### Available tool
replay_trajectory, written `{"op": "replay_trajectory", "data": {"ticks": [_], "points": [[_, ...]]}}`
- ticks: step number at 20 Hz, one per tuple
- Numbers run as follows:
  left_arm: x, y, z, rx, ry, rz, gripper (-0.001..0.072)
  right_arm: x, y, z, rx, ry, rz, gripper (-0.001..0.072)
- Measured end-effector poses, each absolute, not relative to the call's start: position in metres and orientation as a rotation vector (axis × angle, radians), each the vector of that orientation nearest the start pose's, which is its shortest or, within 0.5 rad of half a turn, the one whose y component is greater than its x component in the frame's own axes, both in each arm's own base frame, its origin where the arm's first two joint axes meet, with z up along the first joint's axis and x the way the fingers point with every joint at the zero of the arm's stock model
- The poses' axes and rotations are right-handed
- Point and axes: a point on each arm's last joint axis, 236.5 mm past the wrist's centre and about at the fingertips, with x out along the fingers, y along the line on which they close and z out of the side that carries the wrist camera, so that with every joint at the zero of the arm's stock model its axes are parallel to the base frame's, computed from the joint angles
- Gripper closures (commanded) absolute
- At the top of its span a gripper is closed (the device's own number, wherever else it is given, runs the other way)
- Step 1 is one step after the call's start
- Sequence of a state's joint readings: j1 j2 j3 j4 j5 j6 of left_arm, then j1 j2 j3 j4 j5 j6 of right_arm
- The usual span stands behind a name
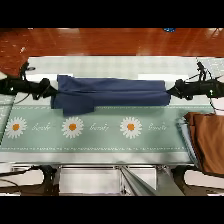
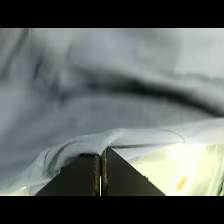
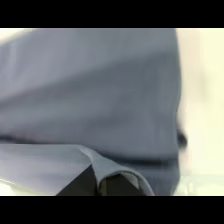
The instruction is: Fold the shirts.
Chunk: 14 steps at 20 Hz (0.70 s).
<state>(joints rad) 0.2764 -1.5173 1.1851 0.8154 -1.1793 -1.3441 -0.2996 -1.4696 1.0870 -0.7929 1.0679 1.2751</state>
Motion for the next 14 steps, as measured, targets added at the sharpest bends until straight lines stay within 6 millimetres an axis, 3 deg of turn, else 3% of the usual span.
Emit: {"op": "replay_trajectory", "data": {"ticks": [5,8,9,10,11,14], "points": [[0.498,-0.040,-0.020,-0.766,1.248,-0.284,0.0684,0.463,0.017,-0.041,0.776,1.165,0.227,0.0680],[0.528,-0.043,-0.028,-0.768,1.251,-0.301,0.0684,0.479,0.015,-0.049,0.799,1.161,0.227,0.0674],[0.532,-0.046,-0.034,-0.773,1.265,-0.304,0.0638,0.483,0.016,-0.053,0.804,1.162,0.228,0.0563],[0.535,-0.047,-0.041,-0.775,1.282,-0.309,0.0405,0.488,0.016,-0.057,0.811,1.159,0.226,0.0356],[0.537,-0.049,-0.047,-0.780,1.294,-0.310,0.0207,0.491,0.017,-0.061,0.810,1.158,0.222,0.0297],[0.535,-0.049,-0.057,-0.789,1.335,-0.321,0.0200,0.501,0.019,-0.064,0.802,1.142,0.220,0.0298]]}}
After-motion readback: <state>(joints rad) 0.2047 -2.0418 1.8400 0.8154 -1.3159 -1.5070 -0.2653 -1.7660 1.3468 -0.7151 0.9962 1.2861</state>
